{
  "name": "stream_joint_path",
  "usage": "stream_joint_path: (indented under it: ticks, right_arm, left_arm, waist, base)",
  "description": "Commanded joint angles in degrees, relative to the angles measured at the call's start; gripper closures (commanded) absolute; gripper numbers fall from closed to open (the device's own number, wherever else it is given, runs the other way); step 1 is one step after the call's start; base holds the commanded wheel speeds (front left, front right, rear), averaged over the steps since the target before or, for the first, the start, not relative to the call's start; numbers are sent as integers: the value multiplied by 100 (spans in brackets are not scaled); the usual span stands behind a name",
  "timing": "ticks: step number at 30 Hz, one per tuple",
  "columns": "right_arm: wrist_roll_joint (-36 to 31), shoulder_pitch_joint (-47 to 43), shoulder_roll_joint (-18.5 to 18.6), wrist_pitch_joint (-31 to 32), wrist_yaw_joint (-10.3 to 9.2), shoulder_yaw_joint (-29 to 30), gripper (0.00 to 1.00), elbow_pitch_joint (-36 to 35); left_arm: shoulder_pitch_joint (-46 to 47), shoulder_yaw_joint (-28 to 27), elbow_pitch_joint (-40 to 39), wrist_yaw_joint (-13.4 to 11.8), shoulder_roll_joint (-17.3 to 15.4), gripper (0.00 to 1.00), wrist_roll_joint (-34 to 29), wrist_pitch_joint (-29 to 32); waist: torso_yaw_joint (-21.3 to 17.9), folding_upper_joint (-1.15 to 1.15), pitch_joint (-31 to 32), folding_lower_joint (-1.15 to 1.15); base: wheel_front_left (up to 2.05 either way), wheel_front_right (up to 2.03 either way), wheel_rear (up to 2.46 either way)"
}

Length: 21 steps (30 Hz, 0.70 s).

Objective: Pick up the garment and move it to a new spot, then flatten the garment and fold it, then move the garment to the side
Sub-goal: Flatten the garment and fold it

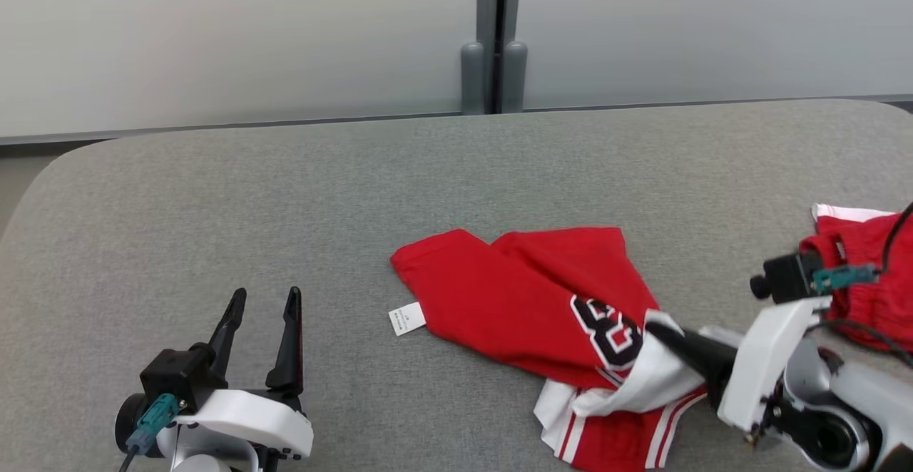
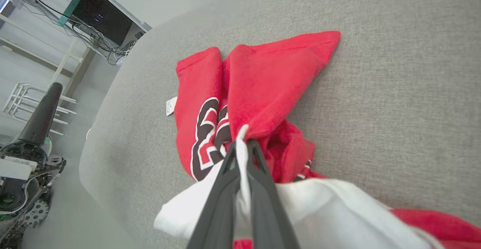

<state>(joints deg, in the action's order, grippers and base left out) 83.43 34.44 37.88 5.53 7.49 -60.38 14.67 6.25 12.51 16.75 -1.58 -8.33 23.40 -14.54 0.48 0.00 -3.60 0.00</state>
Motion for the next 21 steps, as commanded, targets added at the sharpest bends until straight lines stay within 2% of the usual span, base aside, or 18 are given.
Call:
stream_joint_path:
  ticks: [1, 5, 6, 7, 8, 9, 12, 21]
  right_arm:
    - [68, -171, 94, 20, 1, -44, 100, -131]
    - [169, -465, 263, 20, 1, -85, 100, -271]
    - [176, -510, 271, -2, 1, -85, 85, -273]
    - [178, -542, 273, -38, 1, -72, 64, -275]
    - [186, -563, 267, -102, 1, -35, 38, -262]
    - [161, -585, 247, -232, 1, 29, 0, -194]
    - [230, -590, 221, -434, 1, 181, 0, -165]
    - [247, -617, 487, -1091, 1, 669, 0, -93]
  left_arm:
    - [-27, -4, -26, -36, -39, 0, 34, 5]
    - [-22, 6, -40, -50, -60, 0, 49, 19]
    - [-24, 14, -43, -52, -63, 0, 48, 22]
    - [-25, 21, -45, -54, -66, 0, 39, 27]
    - [-22, 30, -44, -50, -68, 0, 45, 28]
    - [-5, 43, -34, -32, -82, 0, 57, 49]
    - [4, 61, -32, -49, -86, 0, 59, 57]
    - [-52, 131, -62, -34, -94, 0, 93, 104]
  waist:
    - [-83, 0, -4, 0]
    - [-140, 0, -3, 0]
    - [-143, 0, 1, 0]
    - [-141, 0, 4, 0]
    - [-136, 0, 7, 0]
    - [-114, 0, 16, 0]
    - [-59, 0, 40, 0]
    - [92, 0, 111, 0]
  base:
    - [0, 0, 0]
    - [0, 0, 0]
    - [0, 0, 0]
    - [0, 0, 0]
    - [0, 0, 0]
    - [0, 0, 0]
    - [0, 0, 0]
    - [0, 0, 0]
